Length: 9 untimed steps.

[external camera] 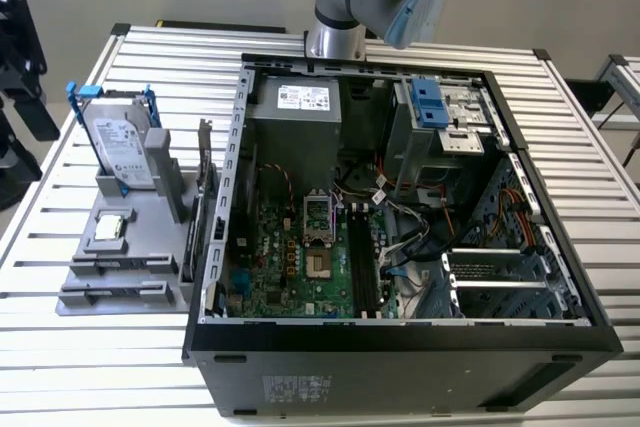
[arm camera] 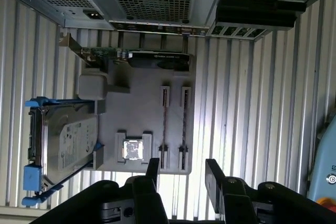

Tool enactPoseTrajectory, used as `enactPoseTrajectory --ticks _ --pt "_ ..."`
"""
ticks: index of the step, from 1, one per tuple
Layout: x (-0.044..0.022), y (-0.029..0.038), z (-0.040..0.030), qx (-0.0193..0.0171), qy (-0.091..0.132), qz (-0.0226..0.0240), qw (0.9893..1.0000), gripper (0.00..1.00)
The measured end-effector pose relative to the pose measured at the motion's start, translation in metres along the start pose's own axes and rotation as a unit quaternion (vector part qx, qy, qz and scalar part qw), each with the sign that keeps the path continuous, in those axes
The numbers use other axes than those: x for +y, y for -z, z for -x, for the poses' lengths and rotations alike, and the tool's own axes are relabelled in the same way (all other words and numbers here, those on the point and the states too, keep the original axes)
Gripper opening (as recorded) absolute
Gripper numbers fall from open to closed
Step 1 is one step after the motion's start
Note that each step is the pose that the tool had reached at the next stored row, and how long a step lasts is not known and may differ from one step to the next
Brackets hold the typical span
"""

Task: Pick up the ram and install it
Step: 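Pick up the ram and move it above insertion slot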

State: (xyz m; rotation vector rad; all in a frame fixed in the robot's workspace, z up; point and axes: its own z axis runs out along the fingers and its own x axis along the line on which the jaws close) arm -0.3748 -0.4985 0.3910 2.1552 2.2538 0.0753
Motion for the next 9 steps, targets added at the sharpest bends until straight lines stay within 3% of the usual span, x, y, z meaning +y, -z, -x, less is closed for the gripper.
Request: enactPoseTrajectory --ticks 9 --pt "-0.0002 -0.0041 0.0001 0.0000 0.000 0.0000 1.0000 1.00"
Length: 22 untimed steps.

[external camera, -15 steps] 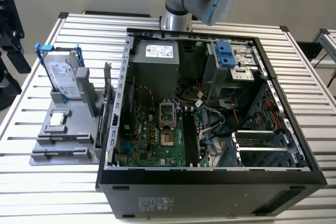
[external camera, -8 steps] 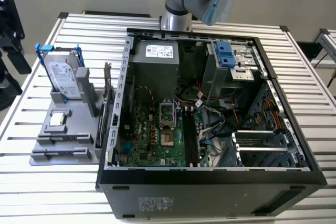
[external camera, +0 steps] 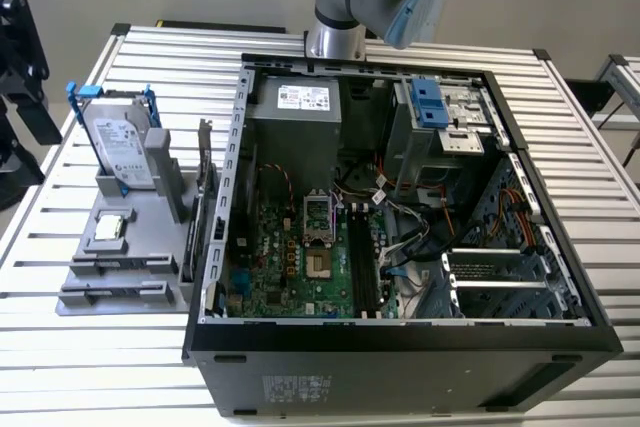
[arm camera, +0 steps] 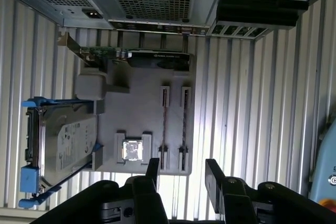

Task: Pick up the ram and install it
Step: 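Pick up the ram and move it above insertion slot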

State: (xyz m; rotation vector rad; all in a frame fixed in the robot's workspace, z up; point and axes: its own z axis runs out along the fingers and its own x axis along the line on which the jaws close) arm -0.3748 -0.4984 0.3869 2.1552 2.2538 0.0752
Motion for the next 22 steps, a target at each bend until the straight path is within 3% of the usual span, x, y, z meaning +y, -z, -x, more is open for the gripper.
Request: enactPoseTrajectory --ticks 22 --pt "-0.0006 -0.0117 0.0002 0.0000 0.000 0.0000 1.0000 1.00"
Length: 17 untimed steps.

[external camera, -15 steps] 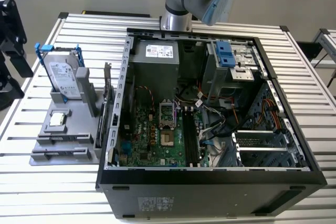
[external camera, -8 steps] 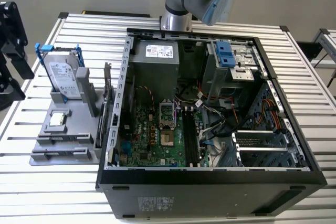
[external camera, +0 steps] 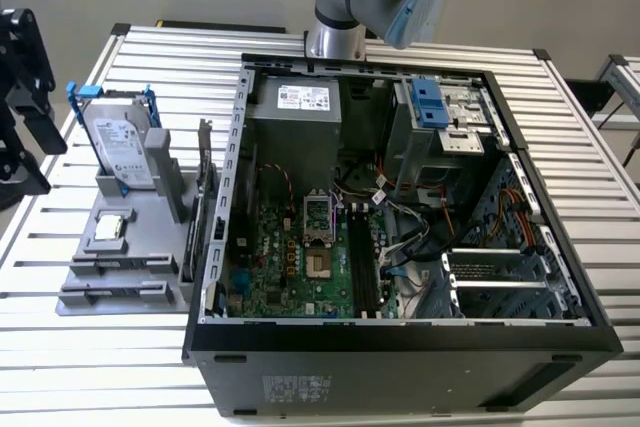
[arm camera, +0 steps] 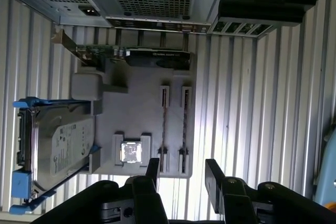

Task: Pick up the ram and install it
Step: 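Pick up the ram and move it above insertion slot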

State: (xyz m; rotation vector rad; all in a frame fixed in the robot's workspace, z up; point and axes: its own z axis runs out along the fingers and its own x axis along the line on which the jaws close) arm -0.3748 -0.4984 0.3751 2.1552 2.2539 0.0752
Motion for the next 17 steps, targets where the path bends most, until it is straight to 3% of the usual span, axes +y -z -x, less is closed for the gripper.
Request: enactPoseTrajectory --ticks 17 --pt "-0.0004 -0.0088 0.0002 0.0000 0.001 0.0000 1.0000 1.00"
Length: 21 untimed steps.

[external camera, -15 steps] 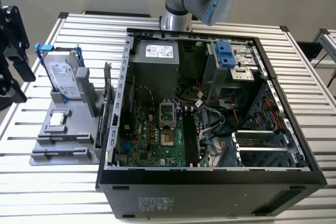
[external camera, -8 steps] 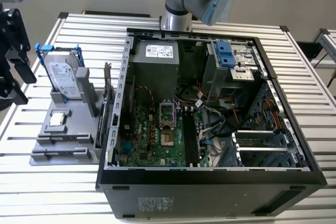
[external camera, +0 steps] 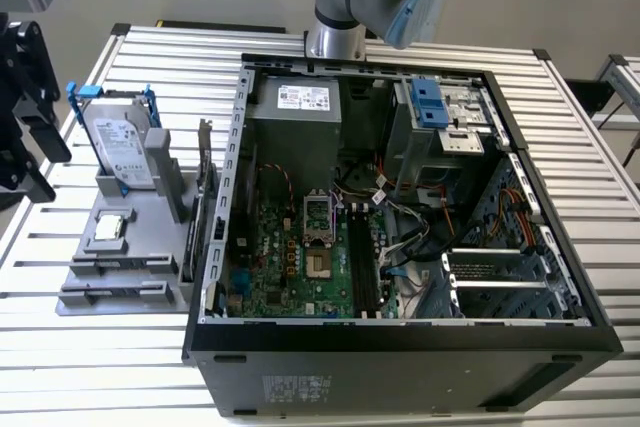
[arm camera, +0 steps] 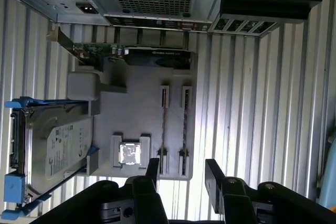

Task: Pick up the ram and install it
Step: 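Pick up the ram and move it above insertion slot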

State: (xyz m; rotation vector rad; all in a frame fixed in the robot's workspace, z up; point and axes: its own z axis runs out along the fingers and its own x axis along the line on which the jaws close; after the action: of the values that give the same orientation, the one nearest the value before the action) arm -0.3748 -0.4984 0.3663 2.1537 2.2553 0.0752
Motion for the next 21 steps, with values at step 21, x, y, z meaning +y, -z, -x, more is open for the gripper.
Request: enactPoseTrajectory --ticks 21 --pt "-0.0005 -0.0094 0.0002 0.0000 0.000 0.0000 1.0000 1.00"
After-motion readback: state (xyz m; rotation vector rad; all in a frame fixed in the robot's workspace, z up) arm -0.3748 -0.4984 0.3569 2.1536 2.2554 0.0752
